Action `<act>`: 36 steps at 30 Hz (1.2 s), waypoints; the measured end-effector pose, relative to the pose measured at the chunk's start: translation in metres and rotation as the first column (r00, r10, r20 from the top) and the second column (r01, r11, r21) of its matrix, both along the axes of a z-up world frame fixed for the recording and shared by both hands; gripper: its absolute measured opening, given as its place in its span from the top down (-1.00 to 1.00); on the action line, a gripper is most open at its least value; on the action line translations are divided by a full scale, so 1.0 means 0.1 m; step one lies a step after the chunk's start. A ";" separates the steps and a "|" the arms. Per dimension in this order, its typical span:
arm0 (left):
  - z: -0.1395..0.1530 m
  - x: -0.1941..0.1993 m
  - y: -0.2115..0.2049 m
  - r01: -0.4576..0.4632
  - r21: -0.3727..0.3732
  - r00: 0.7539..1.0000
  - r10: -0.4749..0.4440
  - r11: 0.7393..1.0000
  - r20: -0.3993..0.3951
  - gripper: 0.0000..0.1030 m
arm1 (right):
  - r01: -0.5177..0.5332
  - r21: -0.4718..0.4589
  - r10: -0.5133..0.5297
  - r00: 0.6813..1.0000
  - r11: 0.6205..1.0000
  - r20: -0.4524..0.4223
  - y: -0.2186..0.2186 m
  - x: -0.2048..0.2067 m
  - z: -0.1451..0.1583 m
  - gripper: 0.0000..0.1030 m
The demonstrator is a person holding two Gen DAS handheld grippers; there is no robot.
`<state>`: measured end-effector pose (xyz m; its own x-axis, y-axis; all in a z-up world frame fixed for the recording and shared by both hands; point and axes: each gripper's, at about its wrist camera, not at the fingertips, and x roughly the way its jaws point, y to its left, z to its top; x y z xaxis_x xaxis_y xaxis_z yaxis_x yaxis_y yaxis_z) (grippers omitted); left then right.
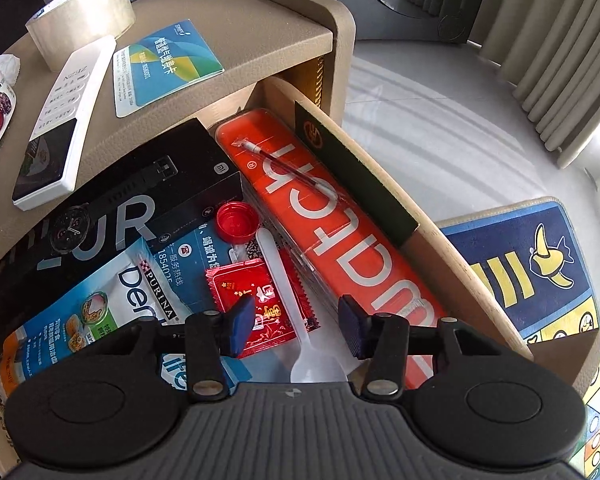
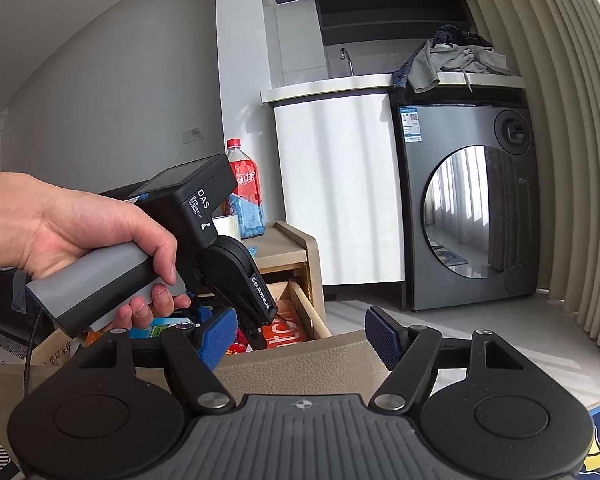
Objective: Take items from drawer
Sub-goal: 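Lower the open left gripper toward the red packet and white spoon, then close the left gripper on the white plastic spoon's handle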
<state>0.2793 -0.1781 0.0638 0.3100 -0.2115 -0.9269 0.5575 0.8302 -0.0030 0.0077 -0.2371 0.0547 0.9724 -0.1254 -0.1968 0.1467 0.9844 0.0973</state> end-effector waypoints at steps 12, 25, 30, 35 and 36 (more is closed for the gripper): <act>-0.10 0.01 -0.02 -0.005 0.045 1.000 0.007 0.999 -0.030 0.48 | 0.009 0.007 -0.009 1.000 1.000 0.002 -0.06 -0.02 -0.02 -0.45; -0.17 0.07 0.01 -0.003 -0.002 0.999 0.002 1.000 -0.051 0.67 | 0.011 0.019 -0.011 1.000 1.000 0.008 -0.07 -0.05 0.00 -0.45; -0.14 0.08 0.04 0.005 -0.007 0.999 -0.005 1.000 -0.041 0.75 | 0.009 0.016 -0.009 1.000 1.000 0.003 -0.07 -0.05 -0.01 -0.45; -0.13 0.09 0.07 0.003 -0.015 0.999 -0.004 1.000 -0.033 0.88 | 0.012 0.016 -0.012 1.000 1.000 -0.001 -0.07 -0.03 -0.01 -0.45; -0.16 0.06 0.09 0.008 -0.019 0.999 -0.008 1.000 -0.034 0.88 | 0.012 0.015 -0.012 1.000 1.000 -0.002 -0.07 -0.03 -0.01 -0.45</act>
